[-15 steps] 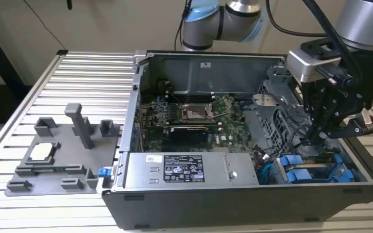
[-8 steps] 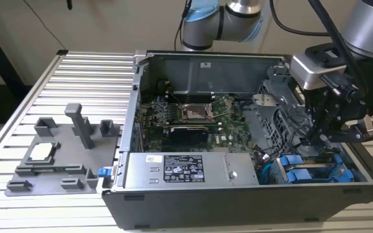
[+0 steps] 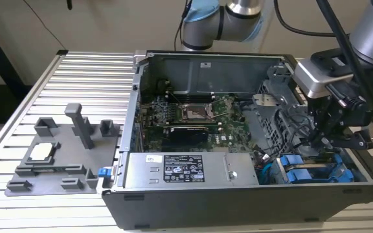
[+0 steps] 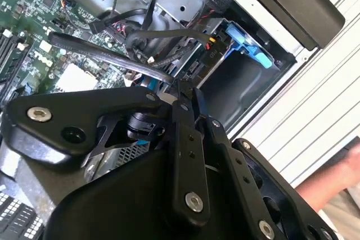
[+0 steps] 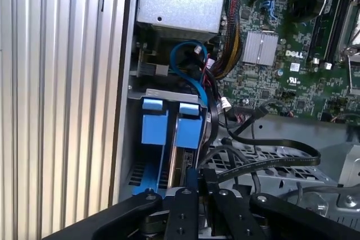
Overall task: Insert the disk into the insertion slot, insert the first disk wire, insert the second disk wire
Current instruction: 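Insert the second disk wire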
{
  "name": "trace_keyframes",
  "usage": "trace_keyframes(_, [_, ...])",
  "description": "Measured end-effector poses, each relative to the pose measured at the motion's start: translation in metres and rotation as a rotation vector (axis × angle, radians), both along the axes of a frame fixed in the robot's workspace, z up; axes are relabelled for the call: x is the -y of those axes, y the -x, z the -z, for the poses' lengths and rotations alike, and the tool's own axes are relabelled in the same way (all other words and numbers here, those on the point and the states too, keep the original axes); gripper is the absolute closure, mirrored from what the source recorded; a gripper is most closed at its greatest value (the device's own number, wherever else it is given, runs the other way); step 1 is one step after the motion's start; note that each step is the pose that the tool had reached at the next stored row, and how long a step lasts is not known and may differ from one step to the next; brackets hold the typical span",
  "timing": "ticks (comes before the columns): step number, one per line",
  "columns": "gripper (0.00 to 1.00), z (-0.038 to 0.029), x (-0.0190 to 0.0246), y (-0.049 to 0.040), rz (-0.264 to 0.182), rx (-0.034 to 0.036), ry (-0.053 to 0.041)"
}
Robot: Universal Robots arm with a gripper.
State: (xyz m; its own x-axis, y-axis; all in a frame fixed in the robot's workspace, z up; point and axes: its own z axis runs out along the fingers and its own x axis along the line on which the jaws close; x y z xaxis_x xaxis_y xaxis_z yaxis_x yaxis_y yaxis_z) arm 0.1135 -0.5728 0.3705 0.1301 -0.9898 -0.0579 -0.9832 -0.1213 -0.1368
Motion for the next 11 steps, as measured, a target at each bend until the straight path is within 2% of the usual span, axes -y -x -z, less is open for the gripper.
trace_keyframes(2, [0.84, 0.0000, 0.0030, 0.0000, 0.000, 0.0000, -0.0083])
trace_keyframes(6, [0.84, 0.0000, 0.0032, -0.0001, 0.000, -0.0007, -0.0083])
trace_keyframes(7, [0.84, -0.0001, 0.0032, -0.0005, 0.000, -0.0035, -0.0080])
trace_keyframes(9, [0.84, 0.0000, 0.0033, -0.0020, 0.000, -0.0153, -0.0082])
trace_keyframes(11, [0.84, 0.0000, 0.0033, -0.0050, 0.000, -0.0332, -0.0083])
